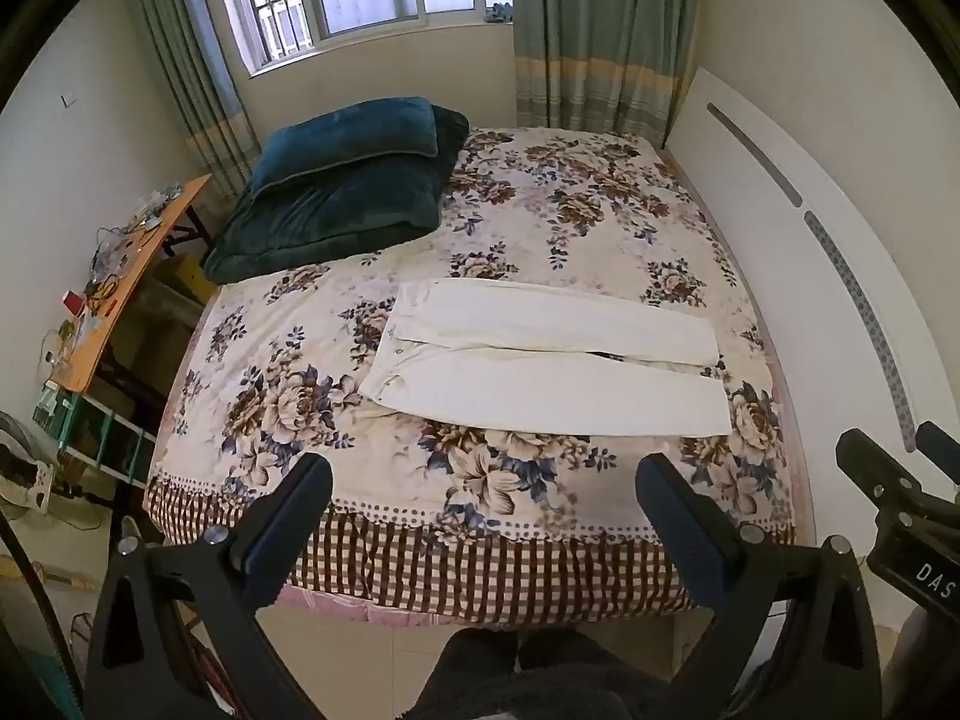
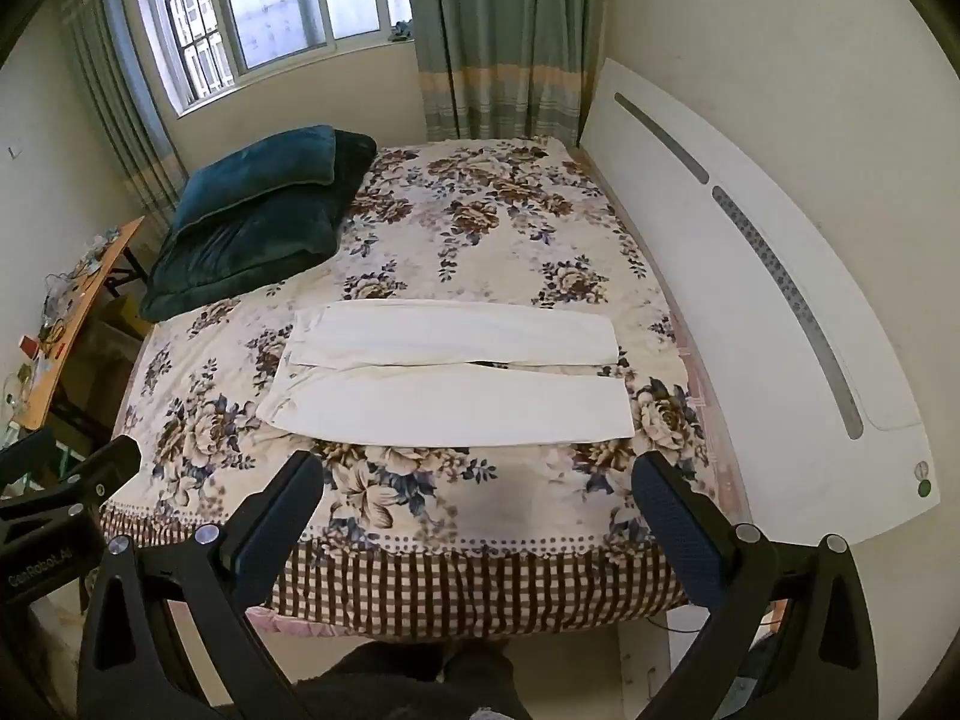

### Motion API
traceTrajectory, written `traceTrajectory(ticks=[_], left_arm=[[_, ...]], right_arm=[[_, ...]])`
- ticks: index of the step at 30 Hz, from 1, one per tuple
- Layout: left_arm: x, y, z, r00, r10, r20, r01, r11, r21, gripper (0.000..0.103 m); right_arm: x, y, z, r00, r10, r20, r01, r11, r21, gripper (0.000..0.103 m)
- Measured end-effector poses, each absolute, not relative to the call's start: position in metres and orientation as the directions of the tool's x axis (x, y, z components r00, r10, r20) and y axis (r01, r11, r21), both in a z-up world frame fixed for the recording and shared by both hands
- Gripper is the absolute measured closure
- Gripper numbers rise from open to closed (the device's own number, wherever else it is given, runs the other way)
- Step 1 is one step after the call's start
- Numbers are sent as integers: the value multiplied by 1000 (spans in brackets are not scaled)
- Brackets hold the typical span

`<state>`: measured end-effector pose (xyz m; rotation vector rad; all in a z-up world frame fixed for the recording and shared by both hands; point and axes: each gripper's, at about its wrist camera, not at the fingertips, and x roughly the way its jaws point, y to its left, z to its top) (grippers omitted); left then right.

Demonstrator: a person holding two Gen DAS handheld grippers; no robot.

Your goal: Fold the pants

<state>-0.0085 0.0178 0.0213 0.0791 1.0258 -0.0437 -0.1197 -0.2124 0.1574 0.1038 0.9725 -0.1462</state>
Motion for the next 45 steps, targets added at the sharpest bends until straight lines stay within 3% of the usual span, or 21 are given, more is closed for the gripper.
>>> traceTrajectory(ticks=[45], left_arm=[[-8,21,22,518,9,-855,65,997,50,0]], right_arm=[[-116,-206,158,550,-57,-833,137,990,23,0]])
